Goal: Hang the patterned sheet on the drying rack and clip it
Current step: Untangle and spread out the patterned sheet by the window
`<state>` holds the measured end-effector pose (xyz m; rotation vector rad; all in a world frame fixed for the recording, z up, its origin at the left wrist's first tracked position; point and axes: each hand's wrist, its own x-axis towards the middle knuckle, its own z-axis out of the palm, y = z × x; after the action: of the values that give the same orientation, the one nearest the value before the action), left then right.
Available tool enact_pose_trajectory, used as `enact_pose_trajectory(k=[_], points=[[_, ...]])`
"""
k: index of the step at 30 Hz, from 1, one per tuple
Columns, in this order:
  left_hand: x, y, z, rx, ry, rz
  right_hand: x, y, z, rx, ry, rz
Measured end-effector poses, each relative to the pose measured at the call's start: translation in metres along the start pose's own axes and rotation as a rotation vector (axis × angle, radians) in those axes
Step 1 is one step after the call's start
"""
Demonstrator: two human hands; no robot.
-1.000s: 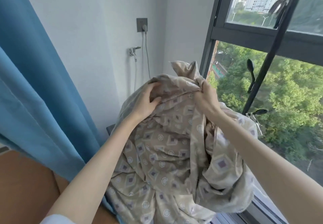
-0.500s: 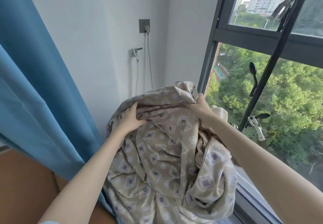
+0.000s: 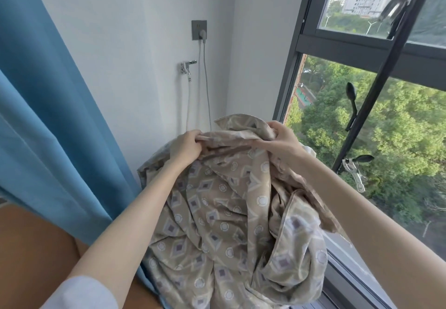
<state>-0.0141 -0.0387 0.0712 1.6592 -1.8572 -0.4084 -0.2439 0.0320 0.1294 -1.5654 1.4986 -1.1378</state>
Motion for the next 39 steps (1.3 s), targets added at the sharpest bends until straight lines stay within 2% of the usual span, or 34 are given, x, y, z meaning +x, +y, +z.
enact_pose_trajectory(k=[4, 6, 8, 10, 12, 14, 15, 17, 19, 21, 22, 24, 26, 31, 33, 36, 39], points=[[0.021, 0.012, -0.019, -0.32, 0.276, -0.157, -0.002, -0.007, -0.022, -0.003, -0.057, 0.081], [0.037, 0.022, -0.037, -0.44, 0.285, -0.218, -0.002, -0.008, -0.028, 0.054, 0.019, 0.064], [0.044, 0.03, -0.047, -0.405, 0.103, -0.197, 0.001, -0.006, -0.031, -0.018, 0.138, 0.039], [0.039, 0.035, -0.05, -0.152, -0.078, -0.164, 0.007, -0.004, -0.034, -0.102, 0.179, 0.0], [0.025, 0.043, -0.05, 0.209, -0.081, -0.085, 0.011, -0.006, -0.036, -0.143, 0.157, -0.013], [0.011, 0.061, -0.049, 0.373, 0.001, 0.099, 0.012, -0.011, -0.038, -0.189, 0.134, -0.02], [0.003, 0.073, -0.047, 0.344, -0.022, 0.199, 0.012, -0.014, -0.039, -0.207, 0.121, -0.027], [-0.009, 0.097, -0.046, 0.224, -0.224, 0.322, 0.01, -0.02, -0.039, -0.233, 0.091, -0.047], [-0.019, 0.118, -0.047, 0.07, -0.479, 0.32, 0.008, -0.025, -0.04, -0.229, 0.057, -0.048], [-0.021, 0.128, -0.042, -0.108, -0.609, 0.266, 0.004, -0.027, -0.042, -0.208, 0.036, -0.056], [-0.02, 0.131, -0.037, -0.083, -0.591, 0.278, 0.002, -0.027, -0.044, -0.201, 0.033, -0.06], [-0.018, 0.13, -0.025, 0.121, -0.446, 0.376, -0.006, -0.027, -0.047, -0.196, 0.034, -0.076], [-0.015, 0.128, -0.016, 0.163, -0.357, 0.446, -0.013, -0.025, -0.049, -0.207, 0.058, -0.09], [-0.016, 0.128, -0.007, 0.038, -0.654, 0.351, -0.016, -0.017, -0.052, -0.168, 0.143, -0.085], [-0.022, 0.128, -0.001, 0.062, -0.678, 0.367, -0.015, -0.015, -0.052, -0.174, 0.125, -0.084], [-0.026, 0.127, 0.017, -0.007, -0.539, 0.37, -0.017, -0.014, -0.052, -0.191, 0.111, -0.091], [-0.024, 0.125, 0.029, 0.092, -0.369, 0.388, -0.019, -0.013, -0.054, -0.19, 0.092, -0.117]])
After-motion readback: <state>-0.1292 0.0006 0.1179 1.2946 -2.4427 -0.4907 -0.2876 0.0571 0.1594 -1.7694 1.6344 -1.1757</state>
